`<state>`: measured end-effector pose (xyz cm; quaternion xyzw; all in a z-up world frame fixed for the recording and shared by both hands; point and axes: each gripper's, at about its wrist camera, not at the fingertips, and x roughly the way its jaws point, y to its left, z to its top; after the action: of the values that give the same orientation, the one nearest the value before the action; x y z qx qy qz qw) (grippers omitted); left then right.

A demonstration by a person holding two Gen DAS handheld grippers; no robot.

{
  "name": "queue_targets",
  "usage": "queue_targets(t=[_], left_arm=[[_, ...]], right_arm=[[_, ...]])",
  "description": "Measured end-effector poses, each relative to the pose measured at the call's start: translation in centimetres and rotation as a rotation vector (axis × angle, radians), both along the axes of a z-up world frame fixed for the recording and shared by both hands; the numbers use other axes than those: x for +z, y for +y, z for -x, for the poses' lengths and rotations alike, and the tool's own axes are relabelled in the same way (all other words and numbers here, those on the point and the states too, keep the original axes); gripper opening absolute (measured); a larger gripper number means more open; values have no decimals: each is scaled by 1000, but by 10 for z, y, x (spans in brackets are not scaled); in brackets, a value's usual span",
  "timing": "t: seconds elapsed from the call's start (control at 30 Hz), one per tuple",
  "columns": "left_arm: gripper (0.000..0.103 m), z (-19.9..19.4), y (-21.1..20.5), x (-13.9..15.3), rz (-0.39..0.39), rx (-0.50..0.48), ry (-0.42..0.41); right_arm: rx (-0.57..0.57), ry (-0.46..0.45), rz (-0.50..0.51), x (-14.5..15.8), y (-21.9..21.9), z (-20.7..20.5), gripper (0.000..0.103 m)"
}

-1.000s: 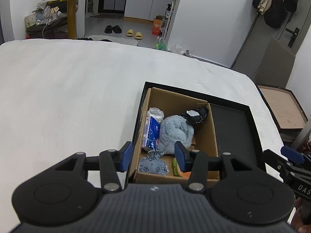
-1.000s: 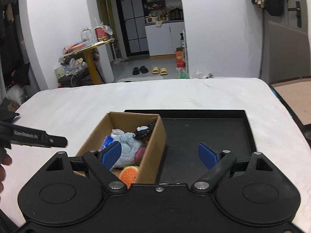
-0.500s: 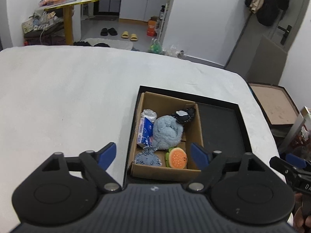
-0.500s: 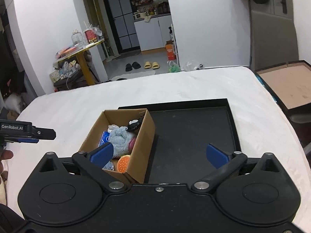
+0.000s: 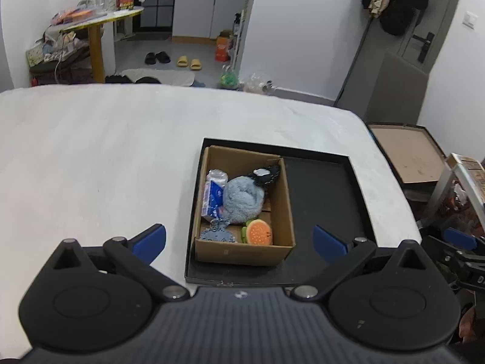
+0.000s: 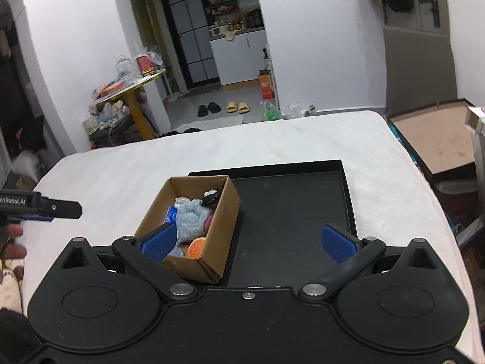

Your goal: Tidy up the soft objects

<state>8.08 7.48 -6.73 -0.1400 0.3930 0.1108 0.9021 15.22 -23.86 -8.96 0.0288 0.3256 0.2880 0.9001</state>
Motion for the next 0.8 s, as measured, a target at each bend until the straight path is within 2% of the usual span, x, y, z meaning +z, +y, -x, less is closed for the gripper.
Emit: queue_targets(t=[0.4, 0.8], left_arm=[[102, 33, -21, 41, -6, -46, -72], [102, 62, -32, 57, -10, -66, -98]], right_arm=[[11, 10, -11, 29, -7, 22, 103], [46, -7, 6, 53, -8, 50, 103]])
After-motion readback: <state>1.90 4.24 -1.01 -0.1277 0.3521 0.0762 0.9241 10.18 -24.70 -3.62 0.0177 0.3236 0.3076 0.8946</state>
